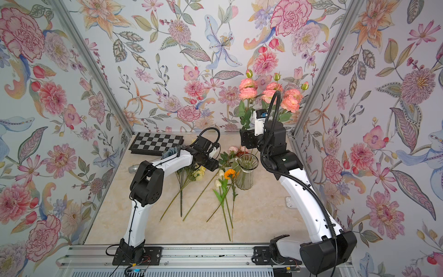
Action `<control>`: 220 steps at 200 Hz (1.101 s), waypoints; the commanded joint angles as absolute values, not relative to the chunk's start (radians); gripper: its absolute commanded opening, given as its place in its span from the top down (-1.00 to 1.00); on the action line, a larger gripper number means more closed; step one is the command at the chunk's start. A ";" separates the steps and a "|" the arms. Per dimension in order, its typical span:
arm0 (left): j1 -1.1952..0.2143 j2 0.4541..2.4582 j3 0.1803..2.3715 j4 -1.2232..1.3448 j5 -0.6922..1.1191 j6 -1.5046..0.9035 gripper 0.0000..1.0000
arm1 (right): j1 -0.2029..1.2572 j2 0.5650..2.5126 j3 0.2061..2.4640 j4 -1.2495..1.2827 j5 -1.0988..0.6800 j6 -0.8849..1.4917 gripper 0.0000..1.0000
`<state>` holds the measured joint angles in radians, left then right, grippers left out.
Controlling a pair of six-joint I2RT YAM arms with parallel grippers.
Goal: Place the pink flowers into the vase
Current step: Place the flower in the vase, then pick up the flower at the center of the board.
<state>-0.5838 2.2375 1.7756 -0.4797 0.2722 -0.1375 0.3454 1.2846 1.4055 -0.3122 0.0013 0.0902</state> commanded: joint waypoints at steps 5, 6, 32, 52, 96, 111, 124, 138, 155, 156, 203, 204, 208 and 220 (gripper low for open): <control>-0.610 2.257 1.767 -0.536 0.251 -0.111 -0.36 | 0.350 1.262 1.408 -0.310 0.014 0.089 -0.79; -0.610 2.257 1.768 -0.537 0.251 -0.111 -0.35 | 0.352 1.262 1.409 -0.310 0.015 0.089 -0.79; -0.626 2.276 1.784 -0.559 0.247 -0.102 -0.27 | 0.356 1.243 1.410 -0.311 0.021 0.088 -0.84; -0.635 2.290 1.797 -0.581 0.236 -0.096 -0.22 | 0.356 1.228 1.406 -0.310 0.030 0.088 -0.85; -0.655 2.324 1.828 -0.624 0.177 -0.077 -0.11 | 0.357 1.201 1.391 -0.310 0.043 0.092 -0.88; -0.658 2.329 1.829 -0.627 0.160 -0.079 -0.03 | 0.356 1.197 1.385 -0.310 0.046 0.095 -0.88; -0.661 2.330 1.828 -0.629 0.146 -0.079 0.04 | 0.356 1.194 1.381 -0.310 0.047 0.097 -0.89; -0.664 2.331 1.828 -0.631 0.138 -0.080 0.18 | 0.355 1.193 1.379 -0.310 0.048 0.100 -0.89; -0.669 2.332 1.828 -0.629 0.137 -0.086 0.34 | 0.356 1.193 1.378 -0.311 0.048 0.103 -0.89; -0.669 2.332 1.827 -0.629 0.137 -0.087 0.35 | 0.356 1.193 1.378 -0.310 0.047 0.103 -0.89; -0.669 2.330 1.844 -0.613 0.133 -0.155 0.73 | 0.357 1.187 1.381 -0.311 0.046 0.109 -0.90; -0.668 2.331 1.844 -0.613 0.134 -0.158 0.73 | 0.357 1.187 1.381 -0.311 0.047 0.109 -0.90; -0.667 2.331 1.849 -0.611 0.137 -0.168 0.74 | 0.357 1.186 1.381 -0.310 0.046 0.109 -0.89; -0.660 2.328 1.862 -0.605 0.155 -0.202 0.76 | 0.357 1.182 1.382 -0.310 0.043 0.107 -0.90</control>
